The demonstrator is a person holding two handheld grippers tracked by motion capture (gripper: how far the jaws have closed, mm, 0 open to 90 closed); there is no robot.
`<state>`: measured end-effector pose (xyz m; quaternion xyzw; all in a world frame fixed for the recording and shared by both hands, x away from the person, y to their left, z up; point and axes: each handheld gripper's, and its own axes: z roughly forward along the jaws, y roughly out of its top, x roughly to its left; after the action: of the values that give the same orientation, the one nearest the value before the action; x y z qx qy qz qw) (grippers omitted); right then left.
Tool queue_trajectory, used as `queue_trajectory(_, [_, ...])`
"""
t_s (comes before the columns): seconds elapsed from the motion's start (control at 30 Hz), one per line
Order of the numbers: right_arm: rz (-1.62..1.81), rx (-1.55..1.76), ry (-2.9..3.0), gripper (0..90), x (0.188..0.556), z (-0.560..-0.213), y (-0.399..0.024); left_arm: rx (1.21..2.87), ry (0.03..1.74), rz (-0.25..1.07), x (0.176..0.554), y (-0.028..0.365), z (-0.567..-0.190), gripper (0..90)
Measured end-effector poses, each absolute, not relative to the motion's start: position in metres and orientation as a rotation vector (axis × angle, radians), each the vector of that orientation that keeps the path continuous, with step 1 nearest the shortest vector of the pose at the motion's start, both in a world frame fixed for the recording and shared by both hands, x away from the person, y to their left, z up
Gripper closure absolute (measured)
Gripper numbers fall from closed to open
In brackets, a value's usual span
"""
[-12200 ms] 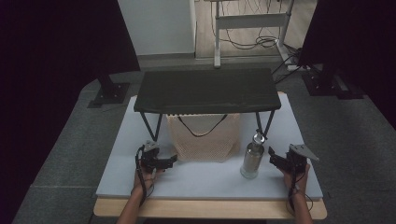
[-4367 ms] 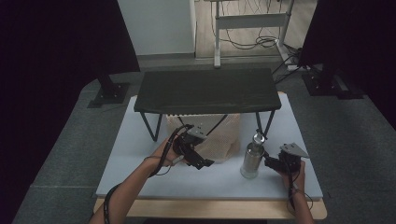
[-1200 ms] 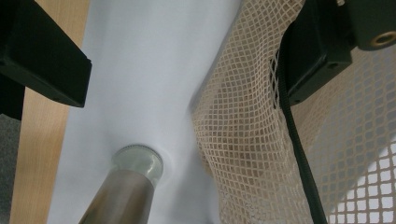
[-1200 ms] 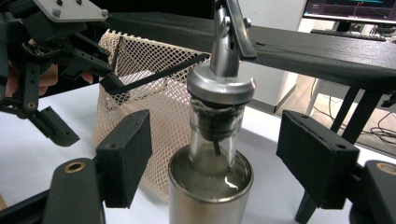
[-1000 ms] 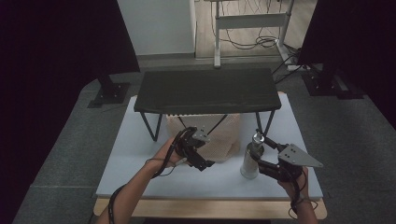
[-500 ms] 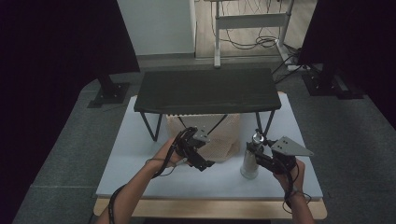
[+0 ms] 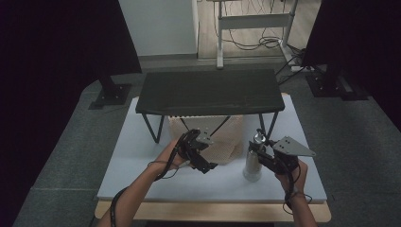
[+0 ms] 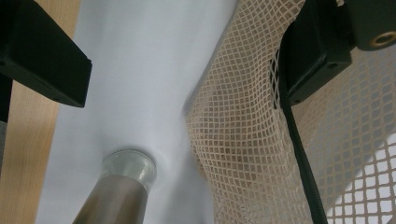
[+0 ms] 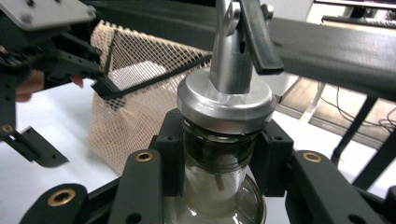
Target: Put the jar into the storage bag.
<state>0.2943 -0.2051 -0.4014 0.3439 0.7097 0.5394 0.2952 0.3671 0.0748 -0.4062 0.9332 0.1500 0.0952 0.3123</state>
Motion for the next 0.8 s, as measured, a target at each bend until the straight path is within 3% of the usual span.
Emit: queue_trajectory(0.8, [1.492,0.827,1.849,60.3,0.297,-0.361,-0.191,2.471,0.397,0.275,0.365,0.073,-0.407,5.7])
